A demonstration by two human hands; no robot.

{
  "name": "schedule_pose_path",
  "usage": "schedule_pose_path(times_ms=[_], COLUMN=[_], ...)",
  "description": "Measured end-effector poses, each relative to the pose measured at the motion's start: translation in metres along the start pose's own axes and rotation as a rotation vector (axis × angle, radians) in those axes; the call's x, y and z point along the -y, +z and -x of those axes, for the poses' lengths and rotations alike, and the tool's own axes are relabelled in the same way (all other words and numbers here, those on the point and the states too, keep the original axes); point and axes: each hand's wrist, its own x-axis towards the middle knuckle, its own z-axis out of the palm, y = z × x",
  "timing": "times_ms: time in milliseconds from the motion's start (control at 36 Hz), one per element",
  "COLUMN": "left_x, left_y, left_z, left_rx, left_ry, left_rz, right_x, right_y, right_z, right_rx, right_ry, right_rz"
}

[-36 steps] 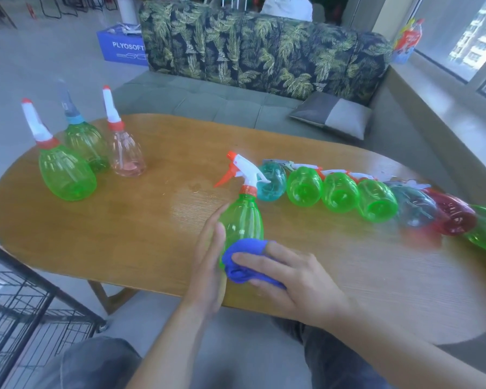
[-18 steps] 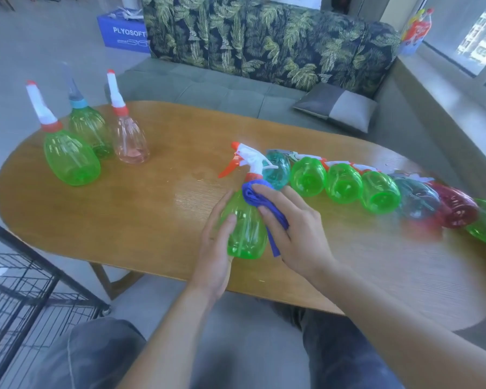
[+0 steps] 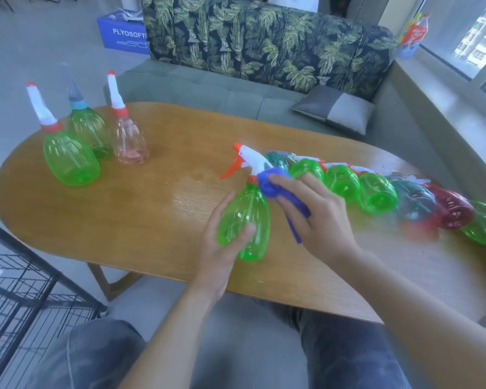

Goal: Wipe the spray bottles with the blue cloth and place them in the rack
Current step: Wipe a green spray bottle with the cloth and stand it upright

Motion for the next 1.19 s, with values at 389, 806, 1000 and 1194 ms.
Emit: schedule_pose_path(times_ms=[389, 806, 1000, 1194], left_x=[0.004, 0.001, 0.0, 0.0], left_y=[0.001, 0.001, 0.001, 0.001], left_z=[-0.003, -0.002, -0.002, 0.0], left_rx=[-0.001, -0.008, 0.001, 0.011], left_ry=[0.009, 0.018, 0.019, 0.011], left_rz=[-0.025, -0.07, -0.067, -0.081], right_x=[-0.007, -0.008, 0.0, 0.004], right_y=[0.014, 0.015, 0.021, 0.023], right_z=[-0.019, -0.038, -0.034, -0.027], right_rx=[0.163, -0.018, 0.046, 0.043], right_ry=[-0.008, 0.23, 0.259, 0.284], right_rz=[0.038, 0.043, 0.011, 0.06])
